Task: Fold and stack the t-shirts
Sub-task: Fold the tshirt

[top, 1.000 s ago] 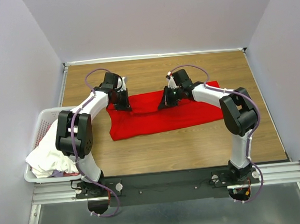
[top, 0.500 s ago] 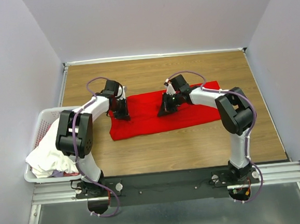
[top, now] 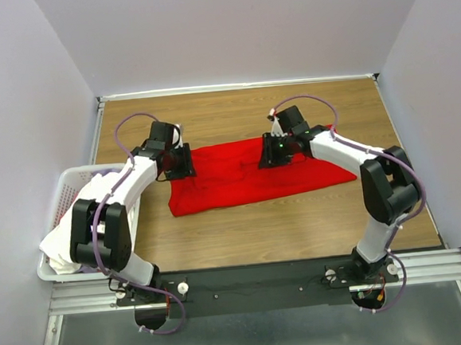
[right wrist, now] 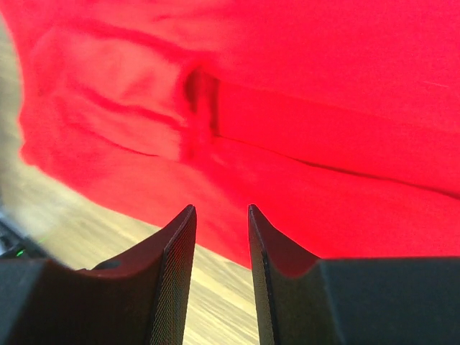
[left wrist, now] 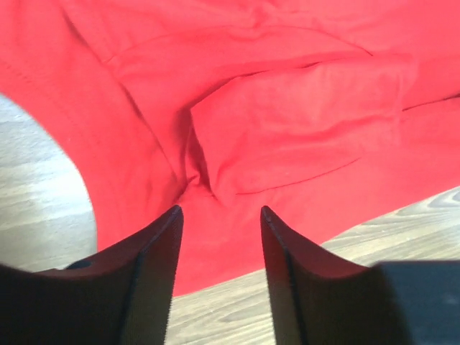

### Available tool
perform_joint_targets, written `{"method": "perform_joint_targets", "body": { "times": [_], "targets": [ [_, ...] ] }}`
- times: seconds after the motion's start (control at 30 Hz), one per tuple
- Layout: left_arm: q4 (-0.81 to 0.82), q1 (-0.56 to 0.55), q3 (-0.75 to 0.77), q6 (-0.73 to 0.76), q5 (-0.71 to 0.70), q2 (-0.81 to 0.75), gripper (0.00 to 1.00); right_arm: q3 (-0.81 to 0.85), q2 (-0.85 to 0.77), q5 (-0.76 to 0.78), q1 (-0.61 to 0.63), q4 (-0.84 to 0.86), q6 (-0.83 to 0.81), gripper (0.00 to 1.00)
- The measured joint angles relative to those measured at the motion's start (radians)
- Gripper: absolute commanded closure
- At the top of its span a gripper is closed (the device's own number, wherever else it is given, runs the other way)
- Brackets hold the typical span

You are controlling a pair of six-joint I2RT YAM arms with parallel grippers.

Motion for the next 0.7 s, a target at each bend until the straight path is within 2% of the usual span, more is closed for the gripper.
{"method": "perform_joint_targets", "body": {
  "times": [0.23,0.43,0.57,0.7],
  "targets": [
    [0.026,0.0,-0.111,-0.019,-0.03,0.031,0.68,-0.111,-0.032,0.103,-0.085,-0.044,-0.04,0.58],
    [0.081,0.002,-0.103,-0.039,-0.063,0.127,0.72,-0.178,-0.038,0.143,-0.089,-0.071,-0.038,0.57],
    [0.103,0.002,0.017,-0.049,-0.079,0.229,0.73,-0.225,-0.07,0.12,-0.088,-0.058,-0.028,0.57],
    [0.116,0.0,0.241,-0.042,-0.12,0.402,0.72,-0.294,-0.119,0.036,-0.066,-0.063,-0.024,0.57]
  ]
}}
